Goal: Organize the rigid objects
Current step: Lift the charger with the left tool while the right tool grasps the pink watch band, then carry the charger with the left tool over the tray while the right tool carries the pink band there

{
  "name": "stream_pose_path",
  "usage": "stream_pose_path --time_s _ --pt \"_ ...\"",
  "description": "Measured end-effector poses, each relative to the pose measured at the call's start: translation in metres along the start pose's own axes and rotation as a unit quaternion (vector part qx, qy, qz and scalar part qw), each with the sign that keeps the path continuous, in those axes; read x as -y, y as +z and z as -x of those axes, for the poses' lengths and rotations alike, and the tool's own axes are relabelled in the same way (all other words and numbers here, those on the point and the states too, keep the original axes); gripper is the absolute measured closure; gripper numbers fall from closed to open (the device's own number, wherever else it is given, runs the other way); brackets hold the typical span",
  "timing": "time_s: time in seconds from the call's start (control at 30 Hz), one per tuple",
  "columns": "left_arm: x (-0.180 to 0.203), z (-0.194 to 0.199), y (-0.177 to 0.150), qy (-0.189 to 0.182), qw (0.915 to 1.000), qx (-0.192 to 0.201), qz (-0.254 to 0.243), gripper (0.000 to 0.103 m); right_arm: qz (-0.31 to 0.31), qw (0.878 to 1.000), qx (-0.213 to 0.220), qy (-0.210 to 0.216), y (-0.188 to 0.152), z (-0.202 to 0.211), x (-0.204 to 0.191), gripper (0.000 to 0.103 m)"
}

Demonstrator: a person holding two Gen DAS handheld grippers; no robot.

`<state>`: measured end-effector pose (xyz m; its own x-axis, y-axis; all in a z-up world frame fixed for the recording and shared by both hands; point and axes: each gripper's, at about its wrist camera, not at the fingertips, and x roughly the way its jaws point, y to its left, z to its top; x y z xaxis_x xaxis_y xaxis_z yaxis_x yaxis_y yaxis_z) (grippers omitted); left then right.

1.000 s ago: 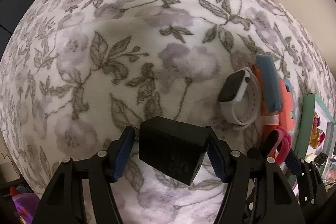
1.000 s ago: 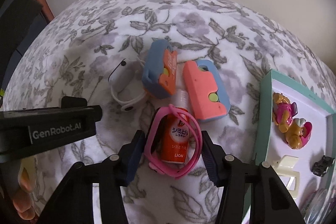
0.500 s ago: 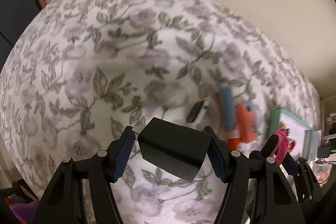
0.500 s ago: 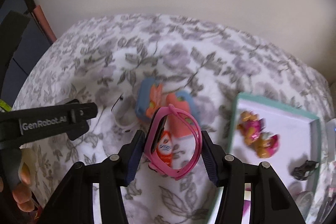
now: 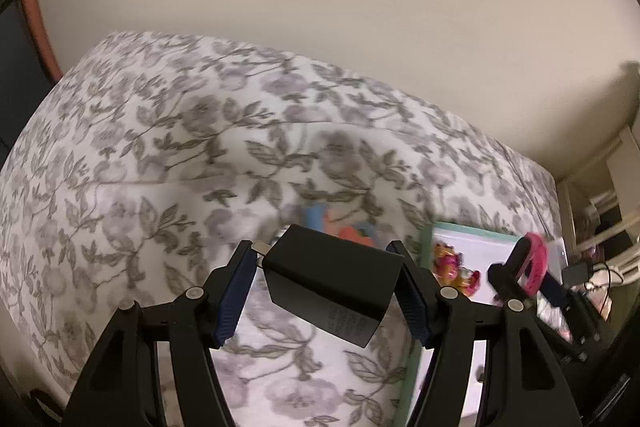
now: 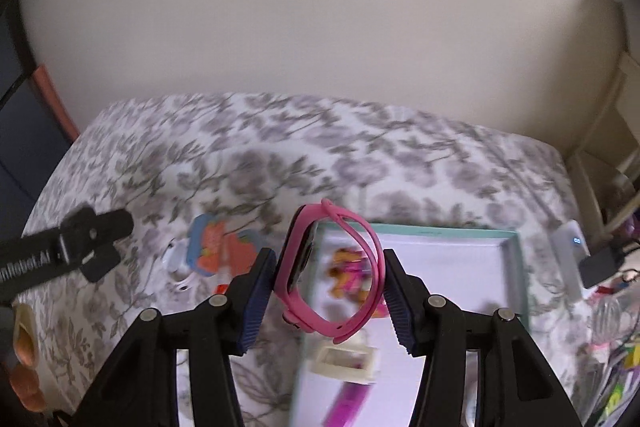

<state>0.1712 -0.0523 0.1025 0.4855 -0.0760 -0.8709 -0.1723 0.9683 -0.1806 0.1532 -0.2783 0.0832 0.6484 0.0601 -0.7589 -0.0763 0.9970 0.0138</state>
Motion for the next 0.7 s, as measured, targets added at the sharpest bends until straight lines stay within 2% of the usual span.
stream_pose_path --time_s 0.13,0.37,0.57,0.7 --pt "0.03 -0.004 -0.009 -0.014 0.9996 -0.006 -0.024 0.035 -0.027 0.999 0.01 -0.02 0.002 0.013 0.035 0.047" --pt "0.095 -0.018 -0.032 -0.027 0.9949 -0.012 -0.097 0.035 -0.07 0.996 0.012 -0.05 0.001 0.022 0.09 0.047" --pt "0.143 -0.043 -0.06 -0.031 0.9869 -0.041 -0.153 0.035 -0.107 0.991 -0.024 -0.073 -0.011 0.009 0.128 0.047" --pt "0.162 -0.06 -0.077 -0.031 0.9816 -0.059 -0.179 0.035 -0.121 0.99 -0.045 -0.06 -0.021 -0.009 0.14 0.047"
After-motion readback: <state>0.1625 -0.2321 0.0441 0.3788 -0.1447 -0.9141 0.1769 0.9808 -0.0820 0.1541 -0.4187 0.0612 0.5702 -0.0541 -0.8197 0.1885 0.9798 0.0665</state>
